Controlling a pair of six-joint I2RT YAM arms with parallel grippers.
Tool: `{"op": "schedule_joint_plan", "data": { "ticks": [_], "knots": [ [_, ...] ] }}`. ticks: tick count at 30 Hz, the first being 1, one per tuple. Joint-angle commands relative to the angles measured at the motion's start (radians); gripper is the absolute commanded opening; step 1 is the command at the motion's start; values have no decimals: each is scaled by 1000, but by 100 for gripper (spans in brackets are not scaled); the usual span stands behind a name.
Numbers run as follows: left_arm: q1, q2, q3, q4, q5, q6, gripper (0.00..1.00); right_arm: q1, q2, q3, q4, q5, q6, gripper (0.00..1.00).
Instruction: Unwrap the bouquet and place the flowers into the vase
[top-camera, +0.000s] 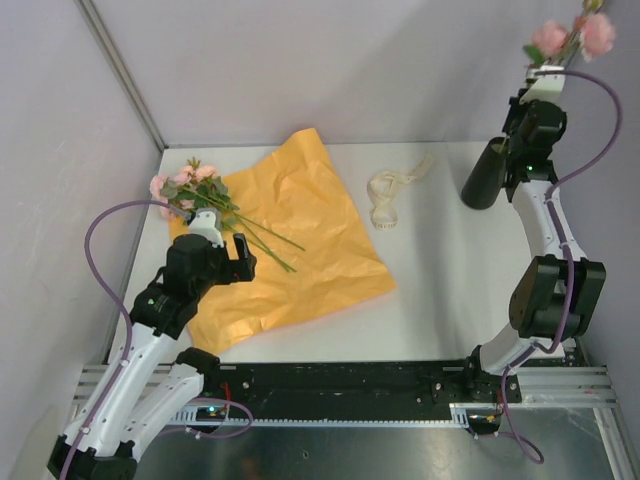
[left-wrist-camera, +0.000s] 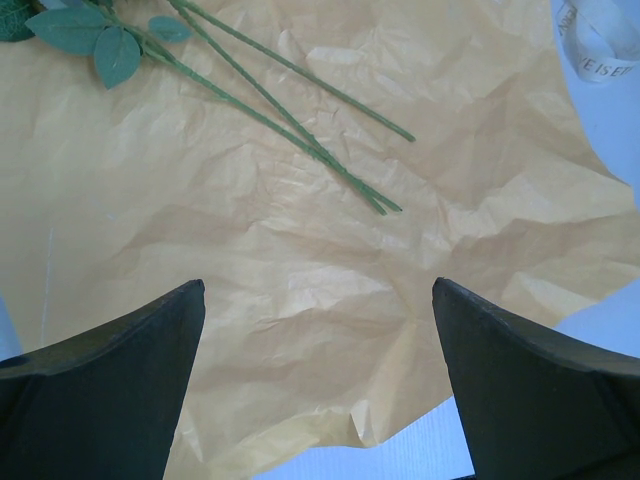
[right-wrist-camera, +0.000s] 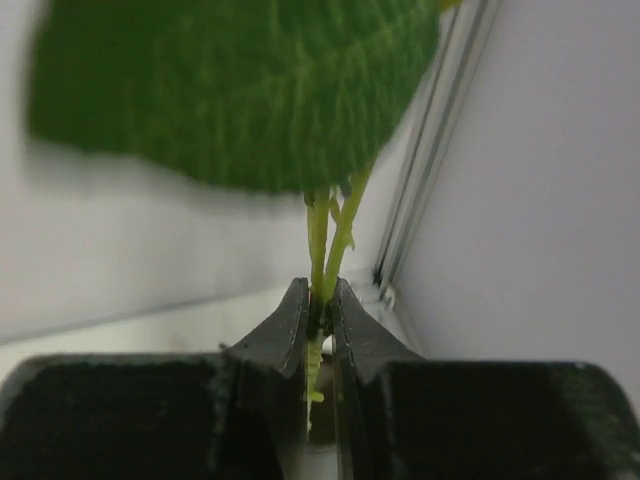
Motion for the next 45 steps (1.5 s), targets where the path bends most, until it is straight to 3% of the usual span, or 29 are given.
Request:
{"op": "schedule_joint_plan", "data": {
  "ticks": [1,7,15,22,28,35,40,45],
  "knots": [
    [-4,1,26,-2,-41,22,99,36,-29,-44,-59,38,45,15],
    [-4,-2,25,-12,-60,18,100,71,-23,-6,-167,111,11,34],
    [-5,-1,30,-20,-79,18,100,99,-85,41,-409,148,87,63],
    [-4,-1,32,-31,-101,10,100,143,-181,-3,-567,197,173,77],
    [-6,25,31,-31,-94,-10,100,184,-280,-71,-672,179,223,81],
    [1,90,48,-32,-286,-182,100,216,-412,-184,-747,35,305,78],
    [64,203,108,-30,-203,-308,100,317,-483,-265,-724,-54,314,76],
    [134,373,172,-9,-106,-332,95,408,-535,-345,-663,-126,402,72]
  ]
}}
